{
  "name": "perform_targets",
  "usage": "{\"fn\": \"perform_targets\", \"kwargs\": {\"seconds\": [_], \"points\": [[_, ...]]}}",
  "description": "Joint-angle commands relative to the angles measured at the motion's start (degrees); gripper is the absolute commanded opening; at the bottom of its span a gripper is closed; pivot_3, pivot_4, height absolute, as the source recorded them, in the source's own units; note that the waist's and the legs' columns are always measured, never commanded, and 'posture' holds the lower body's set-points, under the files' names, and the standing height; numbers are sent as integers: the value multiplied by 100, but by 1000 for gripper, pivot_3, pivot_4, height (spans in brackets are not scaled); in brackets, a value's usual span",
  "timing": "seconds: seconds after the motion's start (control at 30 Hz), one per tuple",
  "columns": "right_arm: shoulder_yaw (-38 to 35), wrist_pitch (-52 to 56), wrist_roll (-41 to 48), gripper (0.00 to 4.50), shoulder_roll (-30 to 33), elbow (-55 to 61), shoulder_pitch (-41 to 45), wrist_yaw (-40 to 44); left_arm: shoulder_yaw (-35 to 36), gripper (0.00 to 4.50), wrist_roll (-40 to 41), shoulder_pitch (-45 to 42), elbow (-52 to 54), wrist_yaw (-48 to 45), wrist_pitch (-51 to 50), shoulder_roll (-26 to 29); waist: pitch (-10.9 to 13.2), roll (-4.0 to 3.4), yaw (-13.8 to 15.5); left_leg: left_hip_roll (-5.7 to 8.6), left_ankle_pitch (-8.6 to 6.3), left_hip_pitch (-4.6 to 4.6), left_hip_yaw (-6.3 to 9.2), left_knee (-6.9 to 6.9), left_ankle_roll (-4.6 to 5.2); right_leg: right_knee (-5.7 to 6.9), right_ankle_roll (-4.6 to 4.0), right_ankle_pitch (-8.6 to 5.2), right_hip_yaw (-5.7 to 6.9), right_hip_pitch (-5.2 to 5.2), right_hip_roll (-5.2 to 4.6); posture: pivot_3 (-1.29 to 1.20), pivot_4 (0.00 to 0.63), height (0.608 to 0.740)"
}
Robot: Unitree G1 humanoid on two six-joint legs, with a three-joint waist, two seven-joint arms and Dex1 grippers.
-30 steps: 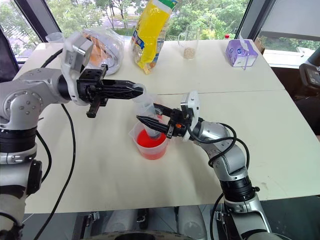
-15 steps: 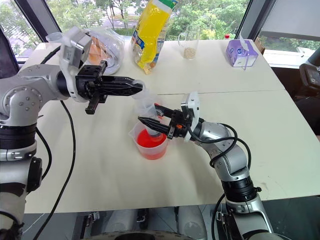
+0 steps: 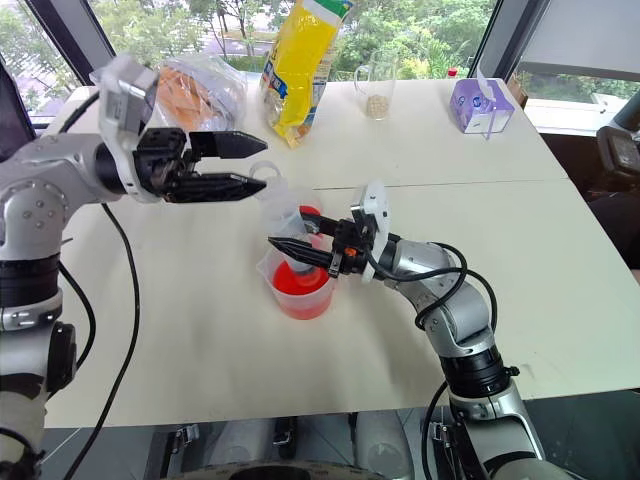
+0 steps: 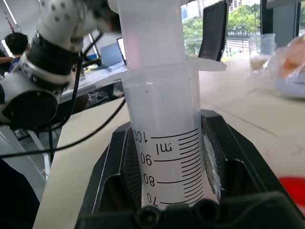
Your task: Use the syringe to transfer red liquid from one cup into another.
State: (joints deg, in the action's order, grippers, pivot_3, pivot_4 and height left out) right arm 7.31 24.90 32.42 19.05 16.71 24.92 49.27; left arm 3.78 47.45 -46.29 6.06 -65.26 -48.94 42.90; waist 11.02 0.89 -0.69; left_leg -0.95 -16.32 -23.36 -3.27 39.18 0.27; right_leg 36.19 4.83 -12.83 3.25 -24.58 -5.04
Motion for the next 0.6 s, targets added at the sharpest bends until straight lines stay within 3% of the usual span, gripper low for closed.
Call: {"fn": "perform_targets", "kwargs": {"seconds": [0.03,0.33,0.6], "points": [[-333,160,396,1362,-23,379,276,-160,396,4474,-24,83,153,-30,137,313,0,0,0,0,0,0,0,0,0,0,0,0,0,0,0,0,150,740],[-977,748,1228,1362,-120,-54,1569,-599,801,4474,-68,367,93,92,240,687,1,-1,-1,-1,0,0,1,0,0,0,-1,0,1,-1,-1,0,150,740],[-831,-532,286,1362,-392,-2172,2455,-70,769,4474,-97,309,99,227,342,584,0,-1,-4,2,0,-1,-4,-1,1,-2,-1,1,1,0,-1,0,150,740]]}}
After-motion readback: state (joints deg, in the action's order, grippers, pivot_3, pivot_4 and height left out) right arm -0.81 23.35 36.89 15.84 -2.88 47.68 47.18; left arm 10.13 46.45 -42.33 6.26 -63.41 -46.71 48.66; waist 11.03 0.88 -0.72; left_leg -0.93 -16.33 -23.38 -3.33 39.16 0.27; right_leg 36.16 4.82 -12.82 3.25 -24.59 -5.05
